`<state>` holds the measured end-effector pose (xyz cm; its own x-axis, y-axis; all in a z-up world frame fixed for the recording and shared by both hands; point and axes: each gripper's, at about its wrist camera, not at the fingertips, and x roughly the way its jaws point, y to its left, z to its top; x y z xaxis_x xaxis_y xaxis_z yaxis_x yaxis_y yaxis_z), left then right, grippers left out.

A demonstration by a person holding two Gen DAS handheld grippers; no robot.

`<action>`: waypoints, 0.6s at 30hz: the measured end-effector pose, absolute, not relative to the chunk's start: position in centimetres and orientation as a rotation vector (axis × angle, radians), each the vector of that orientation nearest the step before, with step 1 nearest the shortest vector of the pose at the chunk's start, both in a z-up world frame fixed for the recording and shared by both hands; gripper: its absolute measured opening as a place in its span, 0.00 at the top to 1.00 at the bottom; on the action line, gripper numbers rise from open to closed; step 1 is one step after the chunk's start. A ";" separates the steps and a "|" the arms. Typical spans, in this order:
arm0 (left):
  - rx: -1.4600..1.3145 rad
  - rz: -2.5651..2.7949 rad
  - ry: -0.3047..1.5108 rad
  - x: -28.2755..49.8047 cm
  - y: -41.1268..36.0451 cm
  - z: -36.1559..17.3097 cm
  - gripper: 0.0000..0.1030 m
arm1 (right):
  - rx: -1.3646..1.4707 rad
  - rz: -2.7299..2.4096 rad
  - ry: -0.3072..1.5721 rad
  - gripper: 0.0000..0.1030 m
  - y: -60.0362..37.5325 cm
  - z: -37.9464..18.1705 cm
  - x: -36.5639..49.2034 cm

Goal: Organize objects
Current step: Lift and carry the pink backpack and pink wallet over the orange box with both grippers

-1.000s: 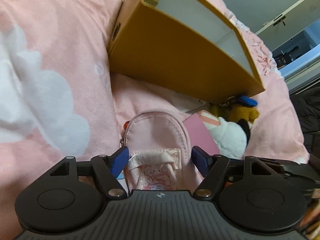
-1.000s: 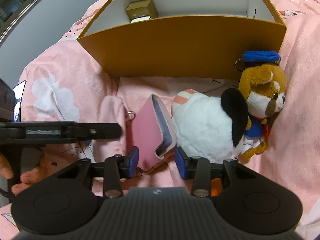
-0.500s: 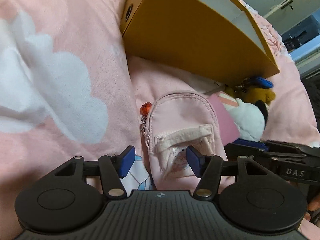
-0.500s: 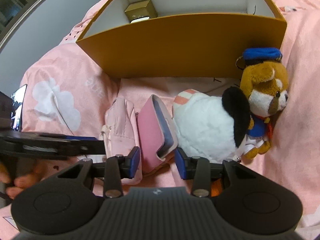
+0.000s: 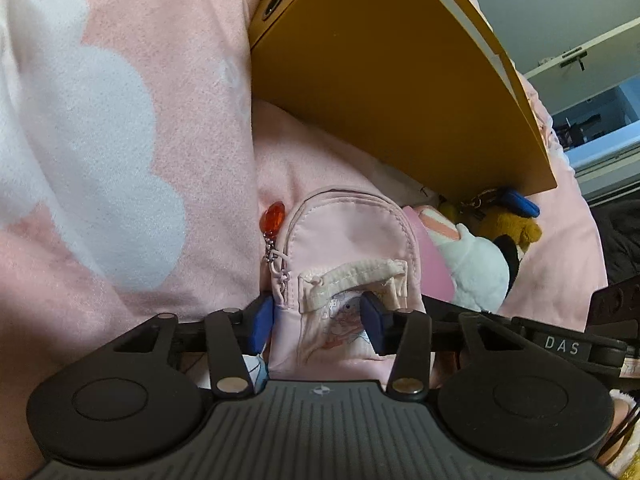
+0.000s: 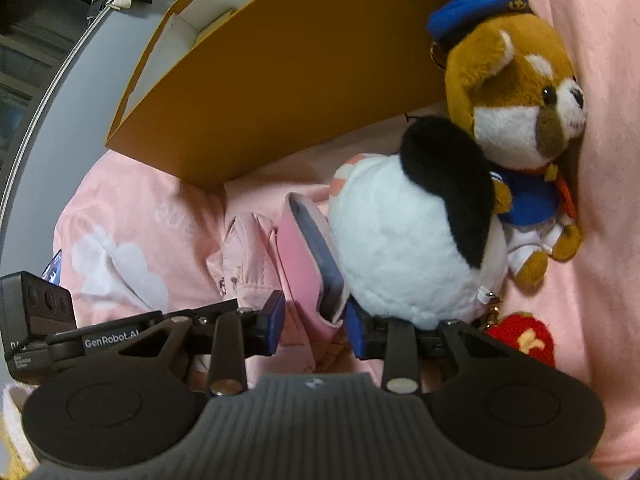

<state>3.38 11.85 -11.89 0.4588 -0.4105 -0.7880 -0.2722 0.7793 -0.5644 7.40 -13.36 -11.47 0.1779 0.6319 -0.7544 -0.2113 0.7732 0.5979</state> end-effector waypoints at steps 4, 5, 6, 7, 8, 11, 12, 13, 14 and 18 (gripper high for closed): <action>-0.695 -0.063 1.068 2.4 12.2 -10.4 0.75 | 0.334 0.616 1.213 0.80 -13.0 -9.9 6.5; -0.688 -0.063 1.048 2.2 12.2 -9.8 0.77 | 0.305 0.626 1.185 0.81 -12.8 -9.2 6.2; -0.679 -0.068 1.031 1.9 12.4 -9.3 0.77 | 0.271 0.638 1.154 0.83 -12.6 -8.3 5.8; -0.668 -0.075 1.016 1.7 12.4 -8.7 0.78 | 0.242 0.646 1.127 0.83 -12.4 -7.5 5.6; -0.655 -0.076 1.001 1.3 12.9 -7.9 0.79 | 0.212 0.654 1.097 0.84 -12.3 -6.7 5.3; -0.610 -0.057 0.954 0.9 13.2 -6.0 0.80 | 0.149 0.670 1.027 0.85 -12.3 -4.6 5.1; -0.604 -0.058 0.936 0.8 13.4 -5.3 0.80 | 0.142 0.672 1.011 0.86 -12.4 -4.0 5.2; -0.595 -0.061 0.917 0.9 13.4 -4.6 0.80 | 0.142 0.675 1.000 0.86 -12.7 -3.4 5.4; -0.582 -0.063 0.900 0.9 13.4 -3.9 0.80 | 0.145 0.681 0.988 0.86 -12.9 -2.8 5.6; -0.529 -0.079 0.853 1.6 12.5 -1.8 0.80 | 0.168 0.723 0.954 0.86 -13.7 -0.2 6.7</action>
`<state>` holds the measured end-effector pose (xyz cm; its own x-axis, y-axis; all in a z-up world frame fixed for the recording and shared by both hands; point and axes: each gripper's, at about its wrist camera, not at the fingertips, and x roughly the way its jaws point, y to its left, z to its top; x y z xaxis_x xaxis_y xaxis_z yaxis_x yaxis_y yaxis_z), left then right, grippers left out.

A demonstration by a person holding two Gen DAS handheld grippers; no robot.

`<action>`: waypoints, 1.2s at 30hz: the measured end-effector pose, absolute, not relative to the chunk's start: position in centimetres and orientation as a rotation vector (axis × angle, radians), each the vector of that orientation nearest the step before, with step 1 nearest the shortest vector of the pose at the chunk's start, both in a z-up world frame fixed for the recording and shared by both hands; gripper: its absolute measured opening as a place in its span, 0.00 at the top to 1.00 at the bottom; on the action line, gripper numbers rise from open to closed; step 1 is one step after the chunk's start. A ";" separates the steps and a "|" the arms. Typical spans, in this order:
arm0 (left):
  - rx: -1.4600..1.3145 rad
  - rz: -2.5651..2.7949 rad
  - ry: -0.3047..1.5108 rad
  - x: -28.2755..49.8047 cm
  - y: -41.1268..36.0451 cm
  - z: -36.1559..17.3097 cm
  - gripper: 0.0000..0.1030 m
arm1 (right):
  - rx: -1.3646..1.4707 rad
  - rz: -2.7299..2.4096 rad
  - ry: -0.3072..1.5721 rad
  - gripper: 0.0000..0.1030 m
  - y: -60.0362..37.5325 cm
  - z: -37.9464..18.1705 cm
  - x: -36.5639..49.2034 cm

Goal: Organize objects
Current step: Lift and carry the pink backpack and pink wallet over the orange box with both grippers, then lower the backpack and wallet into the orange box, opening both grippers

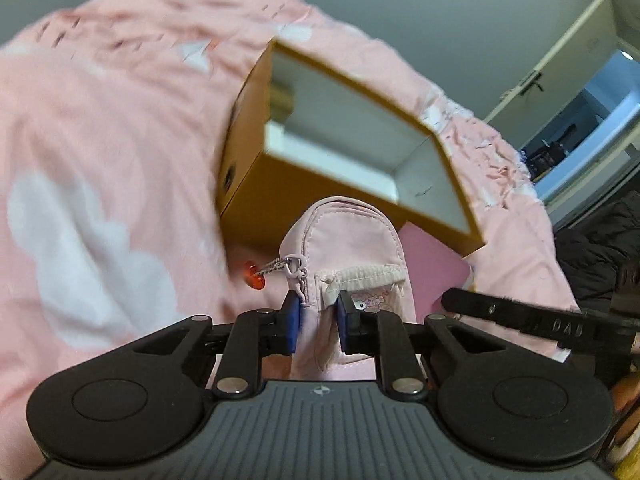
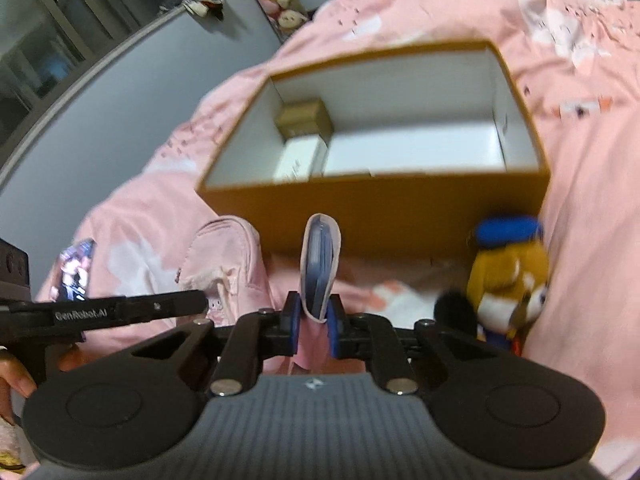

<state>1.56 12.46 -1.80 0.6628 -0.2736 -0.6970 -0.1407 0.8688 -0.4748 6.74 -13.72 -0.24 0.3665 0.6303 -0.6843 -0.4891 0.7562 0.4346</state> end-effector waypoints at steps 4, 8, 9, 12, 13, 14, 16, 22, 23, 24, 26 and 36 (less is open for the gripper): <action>-0.479 -0.110 0.784 2.8 11.5 1.0 0.80 | 0.126 0.754 0.901 0.86 -14.1 3.0 7.8; -0.438 -0.130 0.722 5.0 11.2 3.5 0.80 | 0.051 0.744 0.856 0.86 -14.9 6.5 10.4; -0.429 -0.132 0.708 5.6 11.2 4.2 0.80 | 0.028 0.736 0.846 0.86 -15.0 7.3 11.4; -0.381 -0.145 0.683 8.4 10.5 5.7 0.80 | -0.034 0.680 0.819 0.87 -15.2 9.0 14.2; -0.381 -0.148 0.688 9.3 10.3 5.6 0.80 | -0.055 0.656 0.810 0.87 -15.3 9.3 14.9; -0.383 -0.153 0.692 10.2 10.0 5.7 0.80 | -0.073 0.639 0.800 0.87 -15.4 9.6 15.7; -0.379 -0.161 0.697 12.0 9.5 5.4 0.80 | -0.118 0.643 0.818 0.87 -15.3 9.7 17.0; -0.368 -0.129 0.729 15.2 8.3 2.9 0.80 | -0.185 0.621 0.909 0.88 -13.5 6.4 21.0; -0.369 -0.124 0.731 15.4 8.3 2.5 0.80 | -0.190 0.612 0.919 0.88 -13.3 5.7 21.6; -0.373 -0.118 0.736 15.7 8.3 2.1 0.80 | -0.187 0.607 0.933 0.88 -13.1 5.0 22.2; -0.381 -0.113 0.742 16.1 8.2 1.4 0.80 | -0.168 0.604 0.974 0.88 -12.6 3.3 23.1; -0.411 -0.137 0.783 17.7 8.9 -0.7 0.80 | -0.026 0.616 1.186 0.88 -11.9 -2.1 25.5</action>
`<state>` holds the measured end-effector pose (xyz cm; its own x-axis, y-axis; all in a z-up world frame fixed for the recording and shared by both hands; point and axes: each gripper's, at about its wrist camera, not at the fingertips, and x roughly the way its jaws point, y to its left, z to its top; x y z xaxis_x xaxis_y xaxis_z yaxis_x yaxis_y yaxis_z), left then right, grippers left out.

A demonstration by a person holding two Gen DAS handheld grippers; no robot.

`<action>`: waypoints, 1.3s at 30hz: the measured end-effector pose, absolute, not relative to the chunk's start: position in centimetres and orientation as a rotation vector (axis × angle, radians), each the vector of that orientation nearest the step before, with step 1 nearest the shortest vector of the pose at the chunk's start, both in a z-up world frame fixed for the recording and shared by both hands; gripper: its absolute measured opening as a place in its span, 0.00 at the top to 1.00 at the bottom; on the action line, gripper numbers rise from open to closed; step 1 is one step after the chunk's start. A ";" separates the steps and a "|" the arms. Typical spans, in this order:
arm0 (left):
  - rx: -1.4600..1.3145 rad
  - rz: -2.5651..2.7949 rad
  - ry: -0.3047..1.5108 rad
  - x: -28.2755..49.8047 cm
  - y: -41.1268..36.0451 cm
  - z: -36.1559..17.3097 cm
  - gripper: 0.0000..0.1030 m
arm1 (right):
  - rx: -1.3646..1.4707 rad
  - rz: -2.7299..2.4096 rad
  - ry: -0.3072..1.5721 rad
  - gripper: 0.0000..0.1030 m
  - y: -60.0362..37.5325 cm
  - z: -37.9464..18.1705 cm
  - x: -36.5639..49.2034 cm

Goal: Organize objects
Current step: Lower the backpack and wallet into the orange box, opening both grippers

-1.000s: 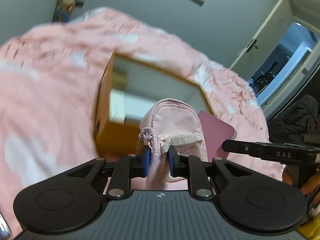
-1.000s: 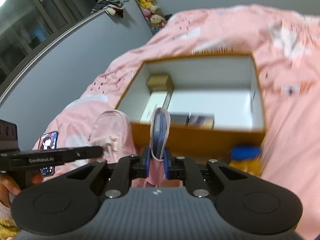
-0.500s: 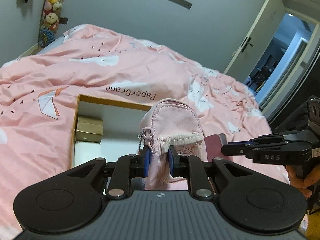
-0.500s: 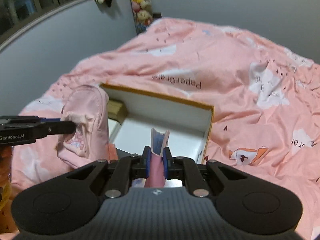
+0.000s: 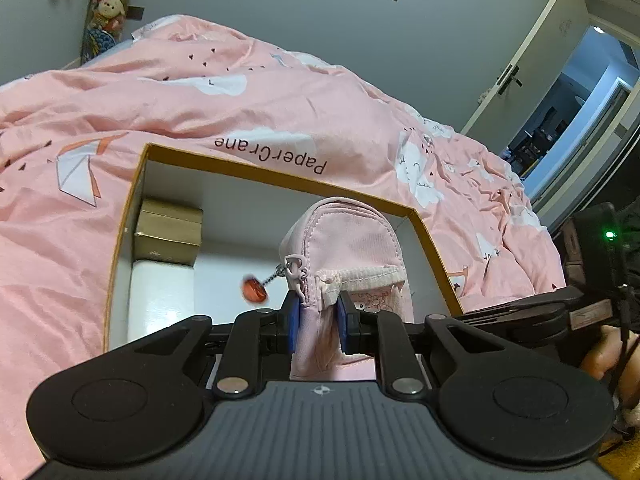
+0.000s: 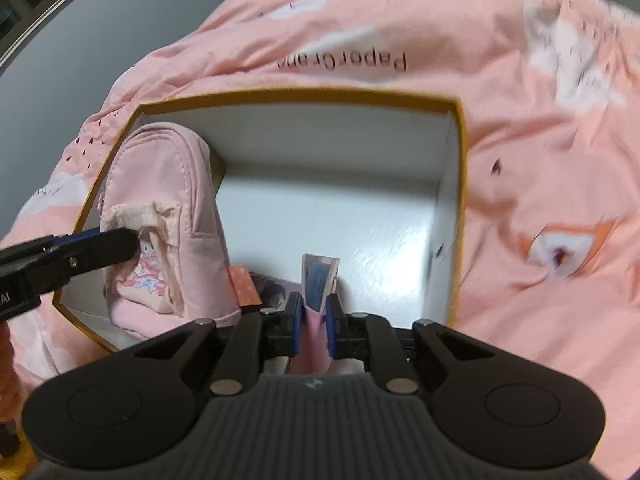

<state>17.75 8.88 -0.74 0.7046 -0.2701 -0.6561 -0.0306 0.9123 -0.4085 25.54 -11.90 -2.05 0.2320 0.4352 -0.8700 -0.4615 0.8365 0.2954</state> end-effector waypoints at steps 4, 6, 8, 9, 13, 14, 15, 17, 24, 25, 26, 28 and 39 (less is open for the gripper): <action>-0.422 -0.145 0.798 18.0 9.1 -1.3 0.80 | -0.046 0.602 1.218 0.87 -11.5 -2.9 26.1; -0.429 -0.146 0.803 18.1 9.3 -1.5 0.80 | -0.077 0.588 1.222 0.87 -11.2 -3.0 26.3; -0.437 -0.144 0.807 18.1 9.5 -1.6 0.79 | -0.120 0.588 1.218 0.86 -10.7 -2.9 26.2; -0.441 -0.140 0.808 18.1 9.5 -1.7 0.79 | -0.167 0.581 1.208 0.86 -10.3 -2.8 25.9; -0.448 -0.135 0.814 18.1 9.8 -1.7 0.79 | -0.395 0.529 1.151 0.84 -8.8 -3.3 24.7; -0.447 -0.135 0.817 18.1 9.8 -1.8 0.79 | -0.439 0.528 1.140 0.83 -8.5 -3.4 24.4; -0.447 -0.134 0.820 18.2 9.8 -1.8 0.79 | -0.476 0.528 1.130 0.83 -8.2 -3.6 24.1; -0.445 -0.133 0.830 18.3 9.7 -2.0 0.79 | -0.528 0.537 1.117 0.83 -7.7 -3.9 23.6; -0.453 -0.128 0.854 18.4 9.8 -2.3 0.79 | -0.544 0.577 1.171 0.83 -7.1 -5.5 23.2; -0.453 -0.128 0.856 18.5 9.8 -2.3 0.79 | -0.524 0.576 1.162 0.83 -7.3 -5.2 23.2; -0.454 -0.129 0.858 18.6 9.7 -2.3 0.79 | -0.498 0.562 1.141 0.83 -7.7 -4.5 23.1; -0.458 -0.136 0.865 18.8 9.4 -2.3 0.79 | -0.459 0.529 1.064 0.79 -8.6 -2.7 22.7; -0.424 -0.225 0.960 21.9 3.6 -3.3 0.79 | -0.290 0.322 0.711 0.50 -14.1 3.4 19.2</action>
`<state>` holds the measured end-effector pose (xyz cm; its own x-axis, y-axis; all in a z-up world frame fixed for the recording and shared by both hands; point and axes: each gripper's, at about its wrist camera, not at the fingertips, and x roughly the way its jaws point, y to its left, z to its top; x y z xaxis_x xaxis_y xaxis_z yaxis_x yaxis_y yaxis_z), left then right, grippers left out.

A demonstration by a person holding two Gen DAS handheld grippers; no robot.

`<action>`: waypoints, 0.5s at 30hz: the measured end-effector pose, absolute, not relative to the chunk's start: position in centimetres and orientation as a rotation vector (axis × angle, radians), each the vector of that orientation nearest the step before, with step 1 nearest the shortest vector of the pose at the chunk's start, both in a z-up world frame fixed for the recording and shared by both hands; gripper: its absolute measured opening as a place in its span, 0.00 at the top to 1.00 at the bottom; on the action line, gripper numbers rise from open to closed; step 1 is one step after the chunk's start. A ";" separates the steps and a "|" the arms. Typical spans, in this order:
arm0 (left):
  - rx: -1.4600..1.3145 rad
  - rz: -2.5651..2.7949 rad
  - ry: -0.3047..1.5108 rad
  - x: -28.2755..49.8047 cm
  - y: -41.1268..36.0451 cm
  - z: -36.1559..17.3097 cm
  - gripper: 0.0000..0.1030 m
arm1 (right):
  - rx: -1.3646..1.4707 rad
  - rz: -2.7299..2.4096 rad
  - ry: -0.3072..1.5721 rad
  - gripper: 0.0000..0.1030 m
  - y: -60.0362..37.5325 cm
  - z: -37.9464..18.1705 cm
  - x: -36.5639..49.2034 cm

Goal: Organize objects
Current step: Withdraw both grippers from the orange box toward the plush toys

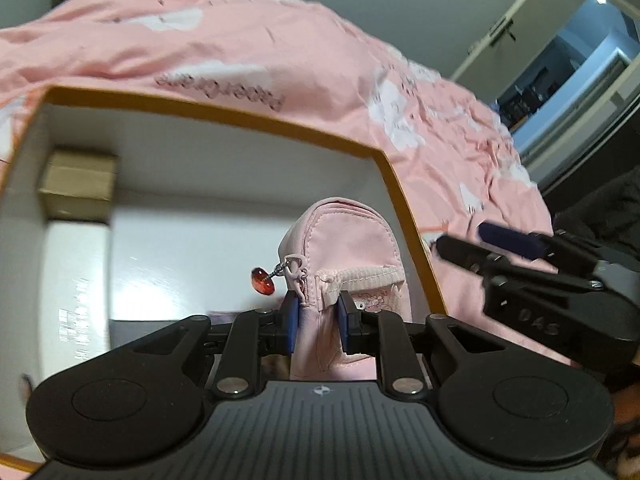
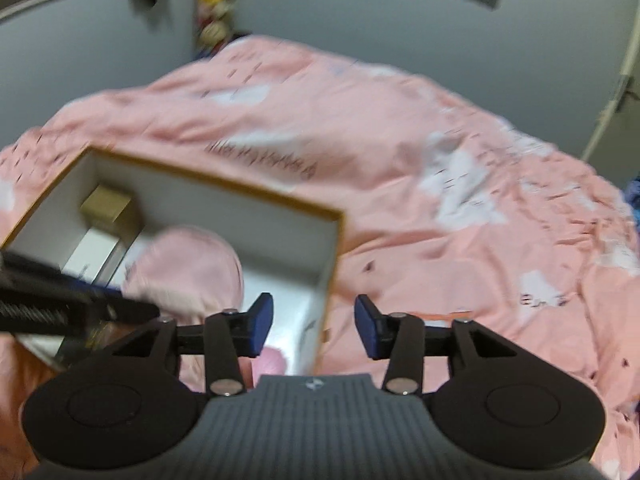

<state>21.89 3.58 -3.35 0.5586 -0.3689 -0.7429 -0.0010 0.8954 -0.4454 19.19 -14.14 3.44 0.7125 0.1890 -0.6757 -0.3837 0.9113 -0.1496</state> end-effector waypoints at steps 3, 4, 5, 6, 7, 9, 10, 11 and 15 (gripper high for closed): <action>-0.428 -0.248 1.004 22.8 2.2 -4.4 0.79 | -0.243 0.292 0.694 0.38 -14.8 3.0 19.4; -0.424 -0.251 1.018 23.1 1.8 -4.8 0.79 | -0.228 0.282 0.695 0.38 -14.9 2.5 19.4; -0.413 -0.250 1.029 23.3 1.4 -5.1 0.79 | -0.219 0.271 0.700 0.38 -15.1 2.1 19.4; -0.396 -0.249 1.039 23.5 1.1 -5.4 0.79 | -0.212 0.263 0.705 0.38 -15.4 1.8 19.4; -0.381 -0.250 1.052 23.7 0.7 -5.8 0.79 | -0.201 0.253 0.712 0.38 -15.6 1.3 19.3; -0.349 -0.245 1.085 24.1 0.2 -6.5 0.79 | -0.182 0.239 0.728 0.38 -15.8 0.3 19.4; -0.332 -0.240 1.093 24.2 0.0 -6.8 0.78 | -0.174 0.233 0.734 0.38 -16.0 0.0 19.4; -0.322 -0.238 1.103 24.4 -0.1 -7.1 0.78 | -0.166 0.228 0.741 0.38 -16.2 -0.3 19.3; -0.295 -0.229 1.145 24.7 -0.3 -7.9 0.76 | -0.141 0.218 0.768 0.33 -16.7 -1.1 19.5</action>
